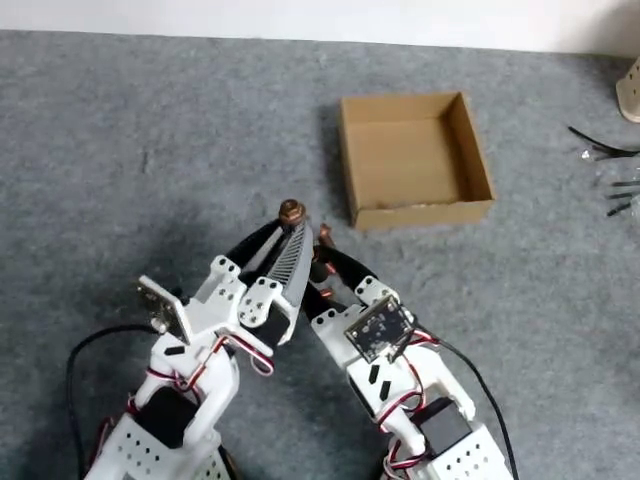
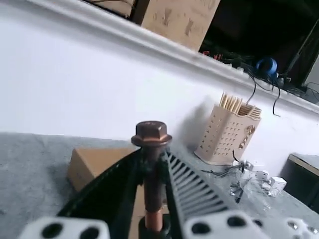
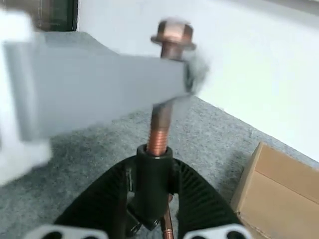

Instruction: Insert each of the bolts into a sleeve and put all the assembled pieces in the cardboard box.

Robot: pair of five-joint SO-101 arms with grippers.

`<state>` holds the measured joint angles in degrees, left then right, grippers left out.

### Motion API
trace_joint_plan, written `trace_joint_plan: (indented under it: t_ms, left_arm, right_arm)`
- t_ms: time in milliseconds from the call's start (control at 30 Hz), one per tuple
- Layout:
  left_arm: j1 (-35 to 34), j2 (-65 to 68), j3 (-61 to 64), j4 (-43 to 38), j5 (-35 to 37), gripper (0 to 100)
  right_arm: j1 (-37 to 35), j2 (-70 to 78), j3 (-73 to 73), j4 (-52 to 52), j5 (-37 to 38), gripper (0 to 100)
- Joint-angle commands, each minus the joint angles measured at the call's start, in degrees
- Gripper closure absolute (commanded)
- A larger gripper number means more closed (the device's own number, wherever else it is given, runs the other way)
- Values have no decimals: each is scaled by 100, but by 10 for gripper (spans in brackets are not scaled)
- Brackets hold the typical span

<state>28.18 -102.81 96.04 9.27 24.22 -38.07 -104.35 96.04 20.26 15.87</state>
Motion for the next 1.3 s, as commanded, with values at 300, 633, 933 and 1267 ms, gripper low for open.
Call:
trace_joint_plan:
  t_ms: [300, 633, 933, 1267]
  left_arm:
    - [66, -4, 119, 791, -62, 989]
    - [31, 4, 110, 1073, -62, 598]
    - [31, -4, -374, 1152, -26, 579]
    - [-760, -48, -1226, 1626, -26, 579]
  right_arm:
    - [84, -92, 558, 4, 53, 994]
    - [198, -92, 558, 4, 53, 994]
    - [391, -84, 558, 4, 35, 994]
    - [822, -92, 558, -22, 35, 994]
